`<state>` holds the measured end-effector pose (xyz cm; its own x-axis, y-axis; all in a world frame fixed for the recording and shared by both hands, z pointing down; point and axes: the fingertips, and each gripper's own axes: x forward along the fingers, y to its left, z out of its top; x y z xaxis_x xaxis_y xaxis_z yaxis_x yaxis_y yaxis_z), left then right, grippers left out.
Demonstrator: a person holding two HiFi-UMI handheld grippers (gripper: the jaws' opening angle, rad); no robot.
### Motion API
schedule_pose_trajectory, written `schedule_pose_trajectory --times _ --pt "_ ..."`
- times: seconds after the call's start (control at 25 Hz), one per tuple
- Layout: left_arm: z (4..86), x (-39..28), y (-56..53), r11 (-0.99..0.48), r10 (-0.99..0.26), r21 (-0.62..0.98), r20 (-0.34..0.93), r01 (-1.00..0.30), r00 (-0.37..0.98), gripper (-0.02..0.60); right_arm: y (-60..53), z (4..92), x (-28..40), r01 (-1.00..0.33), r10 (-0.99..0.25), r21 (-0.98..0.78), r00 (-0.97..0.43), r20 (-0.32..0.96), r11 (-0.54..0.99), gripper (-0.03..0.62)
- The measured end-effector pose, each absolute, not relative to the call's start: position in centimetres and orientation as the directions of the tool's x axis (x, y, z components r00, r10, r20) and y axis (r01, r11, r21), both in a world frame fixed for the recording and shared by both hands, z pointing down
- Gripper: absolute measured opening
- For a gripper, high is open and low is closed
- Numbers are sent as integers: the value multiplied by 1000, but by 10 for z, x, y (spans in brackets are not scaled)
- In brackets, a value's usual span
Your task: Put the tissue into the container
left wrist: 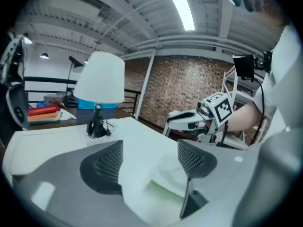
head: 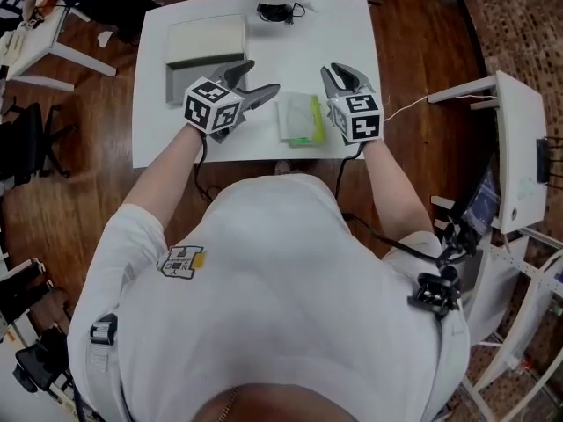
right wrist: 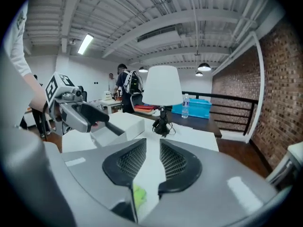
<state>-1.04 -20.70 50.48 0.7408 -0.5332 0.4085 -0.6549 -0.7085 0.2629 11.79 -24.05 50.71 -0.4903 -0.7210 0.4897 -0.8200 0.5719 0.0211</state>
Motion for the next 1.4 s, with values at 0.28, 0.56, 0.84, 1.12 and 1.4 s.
schedule_pose_trajectory --times 0.28,0.56,0.84,1.12,1.4 --pt "592 45 -140 -849 -217 262 620 -459 754 416 -178 586 138 -802 -557 -155 -525 644 577 190" --pt "618 63 -117 -795 -161 388 607 -467 778 459 -129 626 141 -769 -431 -254 -562 706 587 264" --pt "628 61 -133 -376 -338 607 614 -701 713 487 -112 632 151 -773 -420 -270 -562 713 575 287" --pt "643 86 -132 -181 -335 575 727 -798 600 514 -95 639 146 -748 -386 -228 -548 742 623 314" --pt "673 97 -125 -162 -279 455 830 -876 483 515 -69 654 129 -673 -304 -166 -522 797 721 339"
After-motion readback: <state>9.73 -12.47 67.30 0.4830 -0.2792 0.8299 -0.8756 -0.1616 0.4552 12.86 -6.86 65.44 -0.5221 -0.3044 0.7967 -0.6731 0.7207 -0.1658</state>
